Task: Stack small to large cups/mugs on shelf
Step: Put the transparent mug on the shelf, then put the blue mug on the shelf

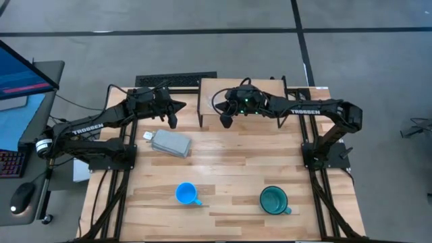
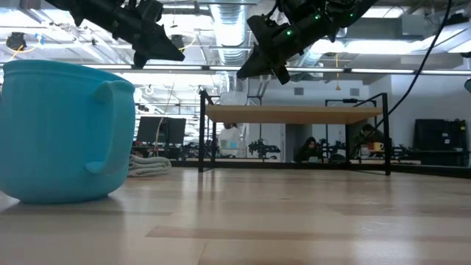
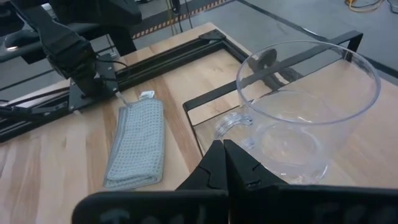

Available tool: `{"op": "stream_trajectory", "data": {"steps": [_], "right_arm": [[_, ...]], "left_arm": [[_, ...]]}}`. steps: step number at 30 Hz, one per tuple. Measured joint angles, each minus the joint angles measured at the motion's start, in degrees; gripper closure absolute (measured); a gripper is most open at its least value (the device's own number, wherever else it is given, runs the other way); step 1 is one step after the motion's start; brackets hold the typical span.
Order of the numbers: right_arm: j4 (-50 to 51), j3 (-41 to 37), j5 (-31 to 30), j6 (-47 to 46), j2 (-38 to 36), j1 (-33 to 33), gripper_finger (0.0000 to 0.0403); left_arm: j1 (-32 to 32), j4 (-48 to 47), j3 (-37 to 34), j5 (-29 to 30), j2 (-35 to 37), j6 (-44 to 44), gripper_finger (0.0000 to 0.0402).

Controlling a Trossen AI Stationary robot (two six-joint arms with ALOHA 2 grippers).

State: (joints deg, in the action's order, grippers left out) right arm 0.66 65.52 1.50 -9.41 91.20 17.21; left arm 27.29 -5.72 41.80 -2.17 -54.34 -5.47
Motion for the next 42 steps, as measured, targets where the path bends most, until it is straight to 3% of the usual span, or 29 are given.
{"op": "stream_trajectory", "data": {"steps": [11, 19, 27, 34, 42], "right_arm": [[-0.9, 0.0, 0.1, 0.8, -0.3, 0.0, 0.0399], [-0.1, 0.0, 0.0, 0.9, -4.6, -1.1, 0.0399], [15.5, 0.0, 0.0, 7.8, -12.6, -5.9, 0.0391], [24.3, 0.0, 0.1, 8.3, -17.5, -11.2, 0.0365], [27.3, 0.0, 0.0, 5.9, -20.2, -14.4, 0.0349]], "left_arm": [[0.0, 0.0, 0.0, 0.0, 0.0, 0.3, 0.0401], [0.0, 0.0, 0.0, -1.7, 0.0, -0.3, 0.0401], [-0.8, 0.3, 0.0, -1.9, 0.0, -1.2, 0.0401], [-1.0, 0.3, 0.0, -2.1, 0.0, -1.9, 0.0402], [-1.0, 0.4, 0.0, -12.1, 0.0, -3.1, 0.0401]]}}
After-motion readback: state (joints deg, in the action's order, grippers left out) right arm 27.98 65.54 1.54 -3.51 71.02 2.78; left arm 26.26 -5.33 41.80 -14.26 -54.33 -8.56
